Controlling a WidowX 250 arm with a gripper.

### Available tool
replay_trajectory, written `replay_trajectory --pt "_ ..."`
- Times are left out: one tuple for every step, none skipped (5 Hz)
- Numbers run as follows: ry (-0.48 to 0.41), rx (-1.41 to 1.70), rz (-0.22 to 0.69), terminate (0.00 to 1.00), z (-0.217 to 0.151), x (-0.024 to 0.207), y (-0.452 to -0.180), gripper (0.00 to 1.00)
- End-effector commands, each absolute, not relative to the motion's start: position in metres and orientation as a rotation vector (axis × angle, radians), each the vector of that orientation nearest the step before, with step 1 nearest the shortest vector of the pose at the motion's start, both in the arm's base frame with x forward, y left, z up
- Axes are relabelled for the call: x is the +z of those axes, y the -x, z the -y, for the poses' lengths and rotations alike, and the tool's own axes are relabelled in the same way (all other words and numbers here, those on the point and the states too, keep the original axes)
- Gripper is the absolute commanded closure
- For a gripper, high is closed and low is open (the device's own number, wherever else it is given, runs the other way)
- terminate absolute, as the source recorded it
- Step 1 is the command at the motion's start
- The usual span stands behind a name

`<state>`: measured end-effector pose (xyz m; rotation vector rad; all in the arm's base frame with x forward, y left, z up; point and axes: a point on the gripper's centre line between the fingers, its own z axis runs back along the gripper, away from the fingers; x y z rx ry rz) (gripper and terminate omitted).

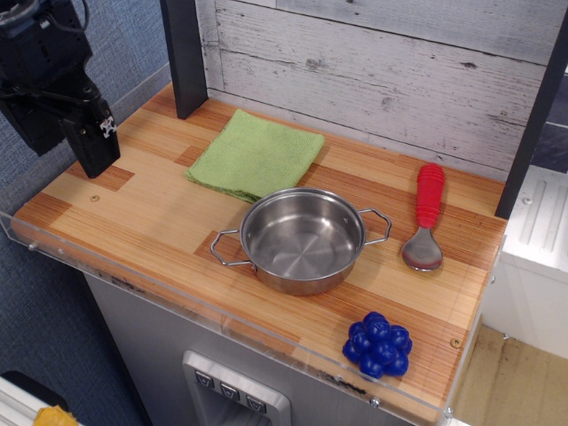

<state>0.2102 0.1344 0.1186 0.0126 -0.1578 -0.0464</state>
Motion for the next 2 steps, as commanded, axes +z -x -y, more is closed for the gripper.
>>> replay_trajectory --pt "-0.013 -0.046 0.158 0.00 -0.134 0.119 -0.210 0.00" --pt "-0.017 -0.038 0.153 0.00 -0.133 0.109 -0.234 0.00"
